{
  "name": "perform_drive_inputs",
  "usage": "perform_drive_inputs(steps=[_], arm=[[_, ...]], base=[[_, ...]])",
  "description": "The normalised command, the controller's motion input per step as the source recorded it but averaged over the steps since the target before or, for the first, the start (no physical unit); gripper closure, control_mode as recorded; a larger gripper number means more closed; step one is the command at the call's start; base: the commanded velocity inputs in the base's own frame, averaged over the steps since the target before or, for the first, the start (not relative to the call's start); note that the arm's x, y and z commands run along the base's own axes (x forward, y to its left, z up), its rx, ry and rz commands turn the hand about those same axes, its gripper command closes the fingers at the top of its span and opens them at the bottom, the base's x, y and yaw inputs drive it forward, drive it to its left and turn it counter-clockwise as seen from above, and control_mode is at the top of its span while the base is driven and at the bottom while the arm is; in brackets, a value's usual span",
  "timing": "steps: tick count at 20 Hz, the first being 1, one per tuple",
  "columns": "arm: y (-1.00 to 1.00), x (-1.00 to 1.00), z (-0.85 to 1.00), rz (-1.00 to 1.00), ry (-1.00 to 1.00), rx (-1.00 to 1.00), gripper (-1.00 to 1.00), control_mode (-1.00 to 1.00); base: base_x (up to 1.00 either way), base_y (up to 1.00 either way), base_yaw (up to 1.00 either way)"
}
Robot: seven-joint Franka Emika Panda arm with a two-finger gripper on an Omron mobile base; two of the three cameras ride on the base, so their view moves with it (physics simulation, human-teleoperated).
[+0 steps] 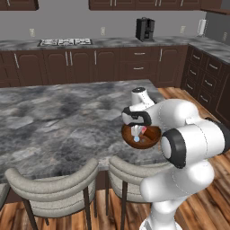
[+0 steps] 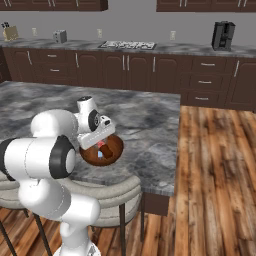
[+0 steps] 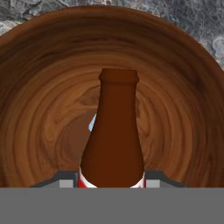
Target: Open the fridge, grab two sodas, and place both sodas inside the bowl with ice on the dining counter.
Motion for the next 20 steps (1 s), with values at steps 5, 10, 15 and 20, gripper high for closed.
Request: perform_drive_inputs(steps=[5,10,15,20], arm=[[0.0,0.04,0.05,0.01,-0.01,-0.01,1.0,-1.0],[0.0,0.24,-0.11,0.05,0.0,0.0,-1.0,-1.0],[0.01,0.13,-0.01,0.04,0.0,0.0,-1.0,-1.0],[0.0,0.0,0.0,0.04,0.0,0.0,-1.0,-1.0]], base=[[0.0,0.0,0.0],[0.0,0.0,0.0],[0.0,0.0,0.0],[0.0,0.0,0.0]])
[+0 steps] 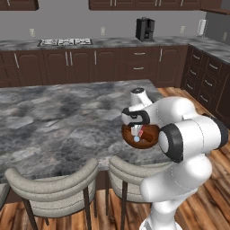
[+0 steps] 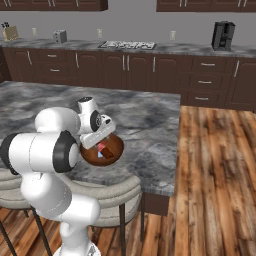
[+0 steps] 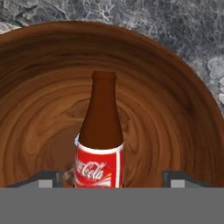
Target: Open the fridge, grab two sodas, and place both sodas inside the bowl with ice on the dining counter.
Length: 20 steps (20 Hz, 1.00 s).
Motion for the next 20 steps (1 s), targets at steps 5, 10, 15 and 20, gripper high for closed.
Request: perform_drive_inputs(steps=[5,10,15,20], arm=[[0.0,0.0,0.12,0.03,0.0,0.0,-1.0,-1.0],[0.1,-0.34,0.65,0.01,-0.08,0.0,-1.0,-1.0],[0.32,-0.53,0.78,0.0,-0.04,0.01,-1.0,-1.0],[0.57,-0.77,0.61,-0.01,-0.14,0.09,-1.0,-1.0]], base=[[0.0,0.0,0.0],[0.0,0.0,0.0],[0.0,0.0,0.0],[0.0,0.0,0.0]])
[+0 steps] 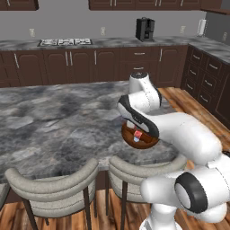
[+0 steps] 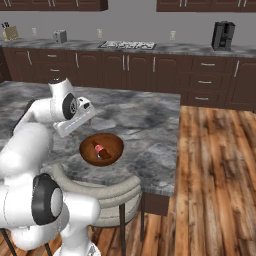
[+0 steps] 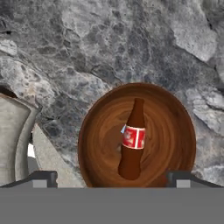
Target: Open the fridge, grab two sodas, and place both sodas inside the bowl with ice on the dining counter.
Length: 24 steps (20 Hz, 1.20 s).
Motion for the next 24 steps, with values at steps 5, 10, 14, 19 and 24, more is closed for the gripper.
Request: perform_drive_inputs(steps=[5,10,14,19,24], arm=[[0.44,-1.0,0.29,-0.09,-0.29,0.16,-1.0,-1.0],[0.22,-1.0,0.15,-0.2,-0.31,0.16,-1.0,-1.0],[0.0,-1.0,0.45,-0.23,-0.16,0.21,-1.0,-1.0],[-0.14,-1.0,0.44,-0.18,-0.14,0.21,-1.0,-1.0],[-0.29,-0.99,0.01,-0.12,-0.14,0.1,-1.0,-1.0]], base=[[0.0,0.0,0.0],[0.0,0.0,0.0],[0.0,0.0,0.0],[0.0,0.0,0.0],[0.0,0.0,0.0]])
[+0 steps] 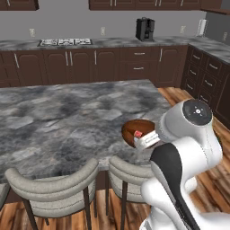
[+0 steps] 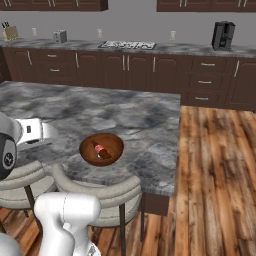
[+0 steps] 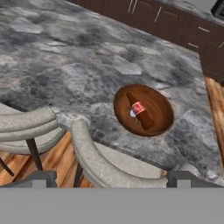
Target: Open the fridge, grab two sodas, and place both sodas inside the bowl with ice on the dining counter.
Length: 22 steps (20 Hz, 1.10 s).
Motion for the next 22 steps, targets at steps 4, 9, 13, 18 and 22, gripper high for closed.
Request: perform_drive_inputs(steps=[4,9,13,18,22], arm=[[-0.17,-0.39,-0.09,-0.05,-0.03,0.03,-1.0,-1.0],[0.03,-0.01,-0.03,0.0,0.0,0.0,-1.0,-1.0],[0.0,0.0,0.0,0.0,0.0,0.0,-1.0,1.0],[0.0,0.0,0.0,0.0,0.0,0.0,-1.0,1.0],[0.0,0.0,0.0,0.0,0.0,0.0,-1.0,1.0]], base=[[0.0,0.0,0.0],[0.0,0.0,0.0],[-0.13,0.88,0.08],[-0.02,1.0,0.36],[-0.04,0.99,0.48]])
